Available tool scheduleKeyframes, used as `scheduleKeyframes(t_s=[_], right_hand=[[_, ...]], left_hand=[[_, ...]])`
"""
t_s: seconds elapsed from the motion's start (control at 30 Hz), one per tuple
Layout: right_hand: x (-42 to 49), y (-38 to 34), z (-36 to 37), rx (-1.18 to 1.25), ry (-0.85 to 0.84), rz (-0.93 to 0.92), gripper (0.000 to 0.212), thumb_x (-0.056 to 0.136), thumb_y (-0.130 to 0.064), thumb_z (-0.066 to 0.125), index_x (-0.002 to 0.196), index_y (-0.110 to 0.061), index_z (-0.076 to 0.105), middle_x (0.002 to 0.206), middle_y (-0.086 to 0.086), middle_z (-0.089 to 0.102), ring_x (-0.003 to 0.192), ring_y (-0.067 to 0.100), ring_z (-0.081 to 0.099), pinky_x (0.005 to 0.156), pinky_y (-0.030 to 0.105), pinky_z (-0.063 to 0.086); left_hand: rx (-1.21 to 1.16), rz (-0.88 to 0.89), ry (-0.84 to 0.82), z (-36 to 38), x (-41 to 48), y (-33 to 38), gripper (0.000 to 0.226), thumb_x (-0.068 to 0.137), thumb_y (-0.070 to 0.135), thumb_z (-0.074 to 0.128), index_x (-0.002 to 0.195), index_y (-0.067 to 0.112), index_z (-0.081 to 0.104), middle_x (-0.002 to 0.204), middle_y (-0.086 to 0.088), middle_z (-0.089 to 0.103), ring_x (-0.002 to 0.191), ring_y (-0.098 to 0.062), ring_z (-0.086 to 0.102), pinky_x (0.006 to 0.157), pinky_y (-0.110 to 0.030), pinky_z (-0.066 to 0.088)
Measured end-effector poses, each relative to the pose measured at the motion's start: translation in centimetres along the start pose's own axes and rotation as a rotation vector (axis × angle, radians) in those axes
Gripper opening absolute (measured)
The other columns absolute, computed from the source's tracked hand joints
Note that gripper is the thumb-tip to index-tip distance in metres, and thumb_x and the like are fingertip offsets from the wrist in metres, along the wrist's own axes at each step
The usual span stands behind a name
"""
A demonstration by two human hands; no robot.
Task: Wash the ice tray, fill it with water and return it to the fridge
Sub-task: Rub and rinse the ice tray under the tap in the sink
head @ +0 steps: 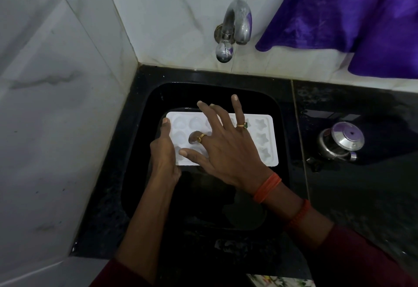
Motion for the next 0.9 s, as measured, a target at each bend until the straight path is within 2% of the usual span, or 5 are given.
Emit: scheduleKeyframes(t_s=[0.1, 0.23, 0.5, 0.73, 0.9], right_hand=[[0.1, 0.3, 0.1, -0.005, -0.016, 0.023, 0.062, 0.096, -0.074, 0.031, 0.102, -0.034, 0.079, 0.158, 0.009, 0.044, 0.144, 0.029, 0.043, 0.126, 0.057, -0.003], [-0.1, 0.1, 0.0, 0.018, -0.024, 0.013, 0.063, 0.096, -0.075, 0.030, 0.104, -0.035, 0.078, 0.158, 0.009, 0.044, 0.144, 0.028, 0.042, 0.125, 0.057, -0.007], [-0.6, 0.1, -0.5, 0.021, -0.048, 0.016, 0.065, 0.097, -0.074, 0.027, 0.113, -0.033, 0.076, 0.157, 0.008, 0.046, 0.145, 0.025, 0.040, 0.125, 0.056, -0.011], [-1.0, 0.0, -0.6, 0.058, 0.045, 0.051, 0.061, 0.098, -0.069, 0.036, 0.101, -0.026, 0.080, 0.146, 0.011, 0.057, 0.138, 0.025, 0.050, 0.125, 0.053, -0.010], [-1.5, -0.1, -0.8, 0.057, 0.057, 0.050, 0.060, 0.097, -0.069, 0.039, 0.104, -0.026, 0.079, 0.147, 0.009, 0.056, 0.138, 0.024, 0.050, 0.125, 0.058, -0.008]], left_hand=[[0.033, -0.019, 0.016, 0.0, 0.1, 0.0, 0.054, 0.096, 0.063, 0.045, 0.122, 0.018, 0.060, 0.107, -0.004, 0.065, 0.085, -0.021, 0.065, 0.067, -0.033, 0.053], [-0.010, -0.007, -0.004, 0.1, -0.2, 0.0, 0.044, 0.097, 0.059, 0.046, 0.110, 0.019, 0.060, 0.100, -0.004, 0.068, 0.081, -0.020, 0.067, 0.058, -0.029, 0.052], [-0.034, 0.019, -0.043, 0.3, -0.3, 0.4, 0.040, 0.100, 0.057, 0.042, 0.109, 0.021, 0.057, 0.095, -0.001, 0.065, 0.083, -0.020, 0.065, 0.060, -0.031, 0.052], [-0.031, 0.041, -0.054, 0.8, -0.9, 0.2, 0.035, 0.101, 0.054, 0.039, 0.092, 0.026, 0.057, 0.089, 0.001, 0.064, 0.077, -0.016, 0.064, 0.057, -0.028, 0.051], [-0.022, 0.026, -0.058, 0.9, -0.7, 0.2, 0.039, 0.102, 0.055, 0.038, 0.106, 0.021, 0.056, 0.088, 0.001, 0.061, 0.077, -0.016, 0.062, 0.057, -0.029, 0.048]])
Point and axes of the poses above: each hand's wrist, its own x-axis towards the middle knuckle, its own z-axis out of the palm, y = z × x, the point moved 1 cm from there along x, towards the middle knuckle
